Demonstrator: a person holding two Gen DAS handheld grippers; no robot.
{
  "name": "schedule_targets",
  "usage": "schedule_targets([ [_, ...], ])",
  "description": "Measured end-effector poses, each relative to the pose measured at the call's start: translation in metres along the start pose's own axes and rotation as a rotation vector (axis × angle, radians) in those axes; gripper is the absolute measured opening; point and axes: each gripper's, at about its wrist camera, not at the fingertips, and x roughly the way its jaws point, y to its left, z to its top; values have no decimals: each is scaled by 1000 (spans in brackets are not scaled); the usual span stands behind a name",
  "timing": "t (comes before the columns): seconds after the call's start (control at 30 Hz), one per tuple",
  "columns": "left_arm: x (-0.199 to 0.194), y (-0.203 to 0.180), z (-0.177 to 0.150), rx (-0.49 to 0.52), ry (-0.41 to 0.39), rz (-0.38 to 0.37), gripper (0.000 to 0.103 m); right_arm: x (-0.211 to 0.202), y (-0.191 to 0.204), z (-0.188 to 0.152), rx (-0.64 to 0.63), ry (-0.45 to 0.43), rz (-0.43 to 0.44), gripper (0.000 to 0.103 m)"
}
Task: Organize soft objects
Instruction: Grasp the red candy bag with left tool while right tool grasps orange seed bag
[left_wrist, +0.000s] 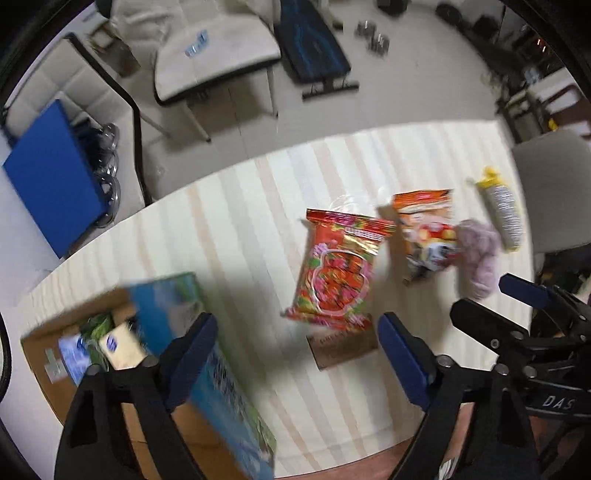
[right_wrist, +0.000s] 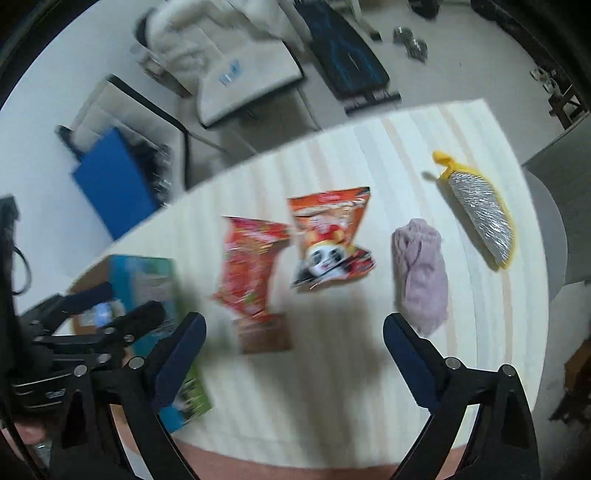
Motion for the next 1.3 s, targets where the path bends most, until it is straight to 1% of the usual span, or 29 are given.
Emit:
schedule_targets([
  [0.03,11,-1,9,13,26,19,84,11,-2,6,5,22,0,93],
  [0.1,30,1,22,27,71,24,84,33,-5,20,7,57,-21,91],
  [0.17,47,4,33,22,121,2,84,46,-7,28,-3,69,-43,91],
  [0.3,72,6,47,22,183,-36,84,68,-13,45,6,99,-55,88],
  [0.37,79,8,48,22,207,-58,84,78,-17,52,11,119,-56,81],
  [0.4,84,7,48,22,223,-85,84,83,-18,54,11,133,-60,72],
  [0.43,86,6,47,26,232,-105,84,87,-19,55,8,142,-68,66],
  [0.47,88,3,47,30,236,-121,85,89,-20,55,8,147,-68,65],
  [0.5,89,-1,46,40,237,-136,85,90,-21,57,10,148,-71,59],
  [0.53,89,-5,45,51,237,-139,85,90,-23,57,11,151,-76,56],
  [0.73,98,-23,45,86,249,-141,85,98,-37,55,30,168,-111,53],
  [0.83,102,-33,43,109,241,-115,85,101,-39,55,28,172,-118,53],
  [0.87,103,-39,41,122,235,-92,76,101,-38,55,21,174,-126,53],
  [0.9,103,-42,40,132,225,-71,76,103,-36,56,17,175,-134,53],
  [0.93,102,-45,39,142,211,-49,66,103,-34,56,11,176,-145,52],
  [0.97,99,-49,38,155,198,-19,48,105,-31,56,-2,177,-163,52],
  [1.0,95,-51,37,161,189,-16,43,105,-26,56,-9,174,-176,49],
  [1.07,85,-53,36,143,167,-12,42,103,-19,53,-18,166,-198,46],
  [1.13,71,-55,32,134,121,9,41,97,-13,48,-29,153,-207,44],
  [1.23,42,-53,21,106,51,7,41,75,-3,33,-49,120,-186,43],
  [1.3,21,-47,12,82,5,-14,41,51,10,21,-80,70,-170,43],
])
